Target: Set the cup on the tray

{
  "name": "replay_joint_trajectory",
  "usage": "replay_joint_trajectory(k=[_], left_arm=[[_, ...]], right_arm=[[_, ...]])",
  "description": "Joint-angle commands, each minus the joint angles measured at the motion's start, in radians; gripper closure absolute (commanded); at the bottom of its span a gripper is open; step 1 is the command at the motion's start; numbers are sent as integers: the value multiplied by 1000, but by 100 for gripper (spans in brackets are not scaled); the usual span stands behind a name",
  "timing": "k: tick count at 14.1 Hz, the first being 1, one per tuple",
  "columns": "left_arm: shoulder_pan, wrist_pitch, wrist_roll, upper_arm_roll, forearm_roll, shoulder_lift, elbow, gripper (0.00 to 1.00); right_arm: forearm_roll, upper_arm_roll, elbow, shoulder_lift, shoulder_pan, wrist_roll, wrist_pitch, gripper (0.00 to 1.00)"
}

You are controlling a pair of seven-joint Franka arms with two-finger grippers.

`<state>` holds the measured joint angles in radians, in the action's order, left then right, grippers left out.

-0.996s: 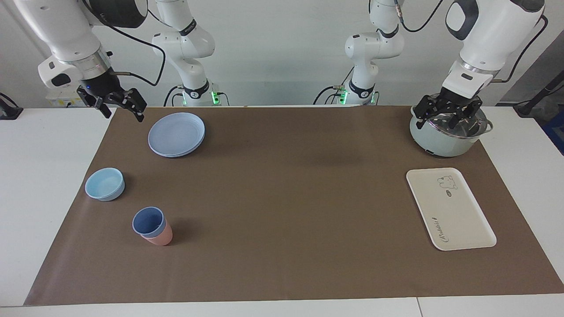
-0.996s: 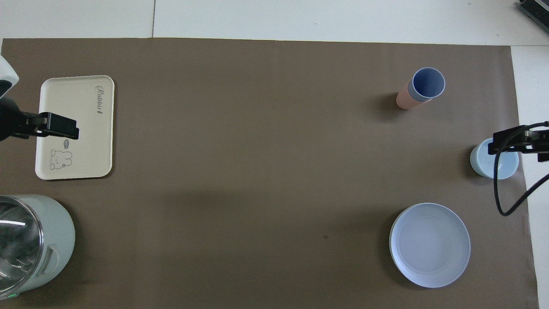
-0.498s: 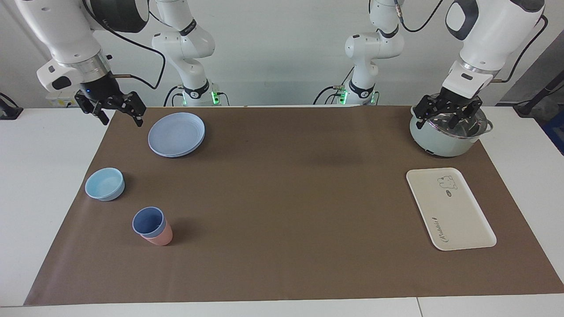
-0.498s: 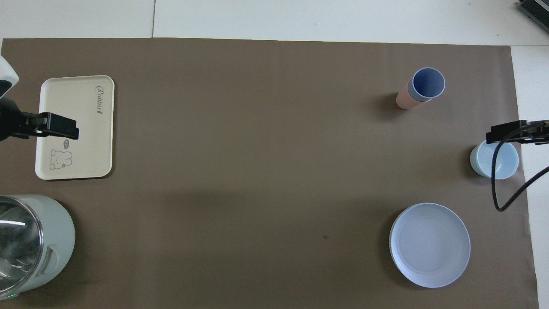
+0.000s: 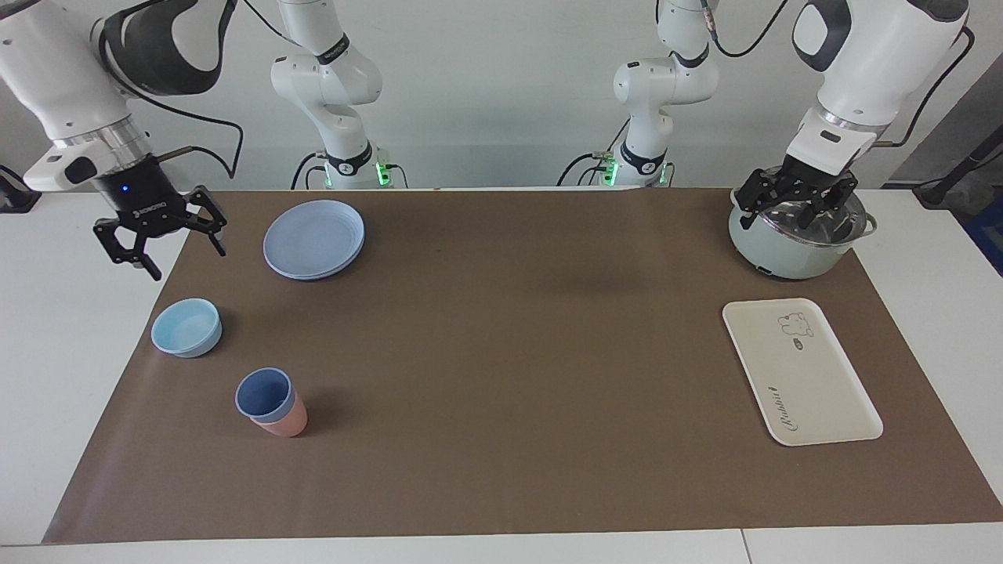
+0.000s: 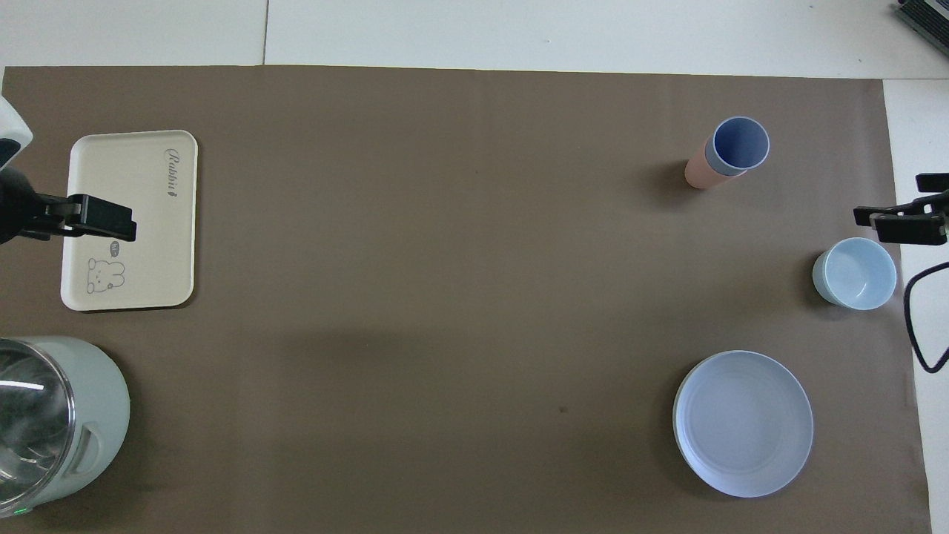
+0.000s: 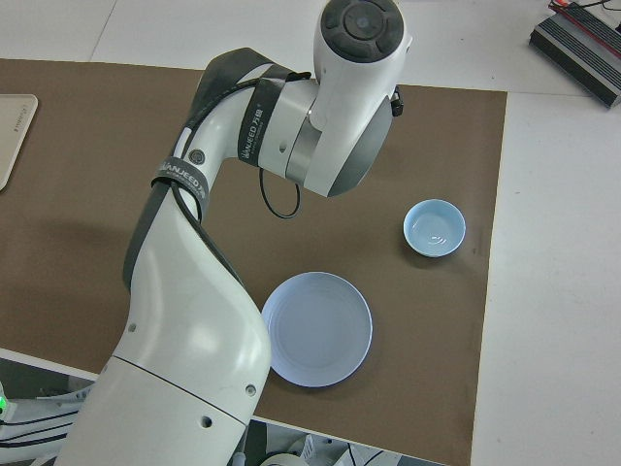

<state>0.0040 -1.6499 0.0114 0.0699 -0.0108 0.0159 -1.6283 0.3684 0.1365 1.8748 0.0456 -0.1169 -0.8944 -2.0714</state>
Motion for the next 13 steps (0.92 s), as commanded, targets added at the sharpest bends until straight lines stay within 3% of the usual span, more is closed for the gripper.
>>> replay_joint_trajectory(k=[1, 4, 13], left_arm=[[-10, 7, 1, -5, 17, 25, -24, 0], [1, 5, 1, -7, 17, 25, -25, 0], [4, 4, 1, -7, 17, 25, -25, 0]], right_arm=[[211, -6, 33, -62, -76, -312, -41, 0], [444, -6, 32, -157, -125, -579, -38, 0], [702, -6, 17, -289, -119, -816, -64, 0]])
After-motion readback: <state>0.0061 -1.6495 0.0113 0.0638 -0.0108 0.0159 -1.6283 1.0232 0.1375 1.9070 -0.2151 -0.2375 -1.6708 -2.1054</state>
